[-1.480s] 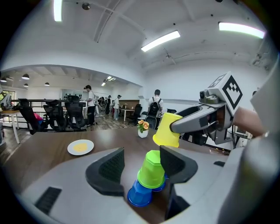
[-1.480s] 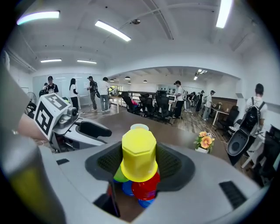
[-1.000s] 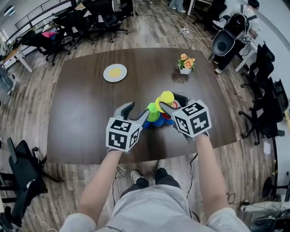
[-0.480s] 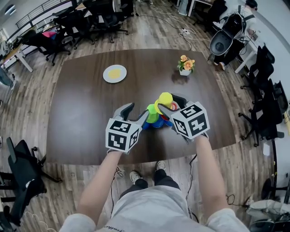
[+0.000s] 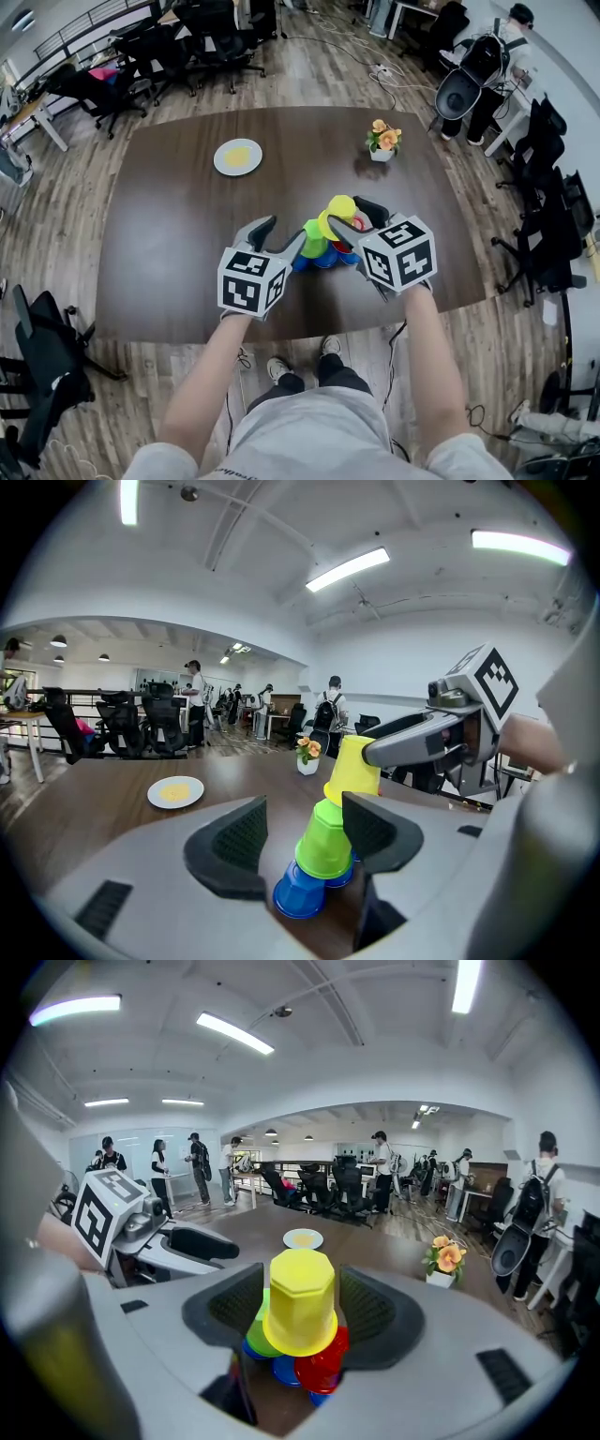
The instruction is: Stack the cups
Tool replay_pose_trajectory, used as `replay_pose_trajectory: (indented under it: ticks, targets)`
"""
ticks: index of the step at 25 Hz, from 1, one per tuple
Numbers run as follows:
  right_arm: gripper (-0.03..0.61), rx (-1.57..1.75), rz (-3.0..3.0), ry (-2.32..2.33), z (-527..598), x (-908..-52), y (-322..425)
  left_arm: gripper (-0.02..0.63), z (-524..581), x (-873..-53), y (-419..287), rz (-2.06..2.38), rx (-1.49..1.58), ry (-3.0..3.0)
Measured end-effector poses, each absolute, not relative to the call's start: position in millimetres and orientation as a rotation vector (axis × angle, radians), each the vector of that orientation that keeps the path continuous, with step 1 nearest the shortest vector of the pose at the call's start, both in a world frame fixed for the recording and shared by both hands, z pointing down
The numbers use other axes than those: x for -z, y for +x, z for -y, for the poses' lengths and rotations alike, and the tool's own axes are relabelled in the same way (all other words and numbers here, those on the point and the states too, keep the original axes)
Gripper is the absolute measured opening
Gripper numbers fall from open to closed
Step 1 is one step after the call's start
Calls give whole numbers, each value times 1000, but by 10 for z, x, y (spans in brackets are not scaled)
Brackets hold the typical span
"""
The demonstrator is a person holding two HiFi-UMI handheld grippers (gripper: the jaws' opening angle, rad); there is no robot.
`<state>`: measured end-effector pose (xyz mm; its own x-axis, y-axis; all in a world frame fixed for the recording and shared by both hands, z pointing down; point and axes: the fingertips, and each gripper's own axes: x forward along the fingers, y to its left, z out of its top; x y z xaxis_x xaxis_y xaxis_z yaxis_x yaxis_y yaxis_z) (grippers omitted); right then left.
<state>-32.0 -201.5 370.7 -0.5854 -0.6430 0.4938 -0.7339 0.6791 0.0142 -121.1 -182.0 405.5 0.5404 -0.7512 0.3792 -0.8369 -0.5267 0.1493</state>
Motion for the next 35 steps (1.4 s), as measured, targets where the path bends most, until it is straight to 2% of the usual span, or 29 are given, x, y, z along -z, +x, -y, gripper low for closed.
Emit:
replay_pose_trajectory:
  ticks: [7,17,21,28,32,35]
  targets:
    - [239,-292,2467,1215,1945,-3449,-146,247,1827,-3862,-1226,1326,-374,2503]
    - [235,-298,2458,1352,1900,-3363,354,189,1839,-3627,-1306,1496,-347,2452]
    - [208,-290,2466,1339,1898,-3420,524,169,1800,-3619,-1257,1572,-355,2412]
    - [122,-265,2513,1332,1919,-3427,762,112,1679,-3609,-1199,1706,-358,2328]
    - [33,-263,2538,1326,1925,-3446,835,66,1623,-3582,-1207,1777,-387,2294]
    - [17,-291,2566,1320,1904,-3480,851,30,1595,-3591,-1228,1804,-414,2275]
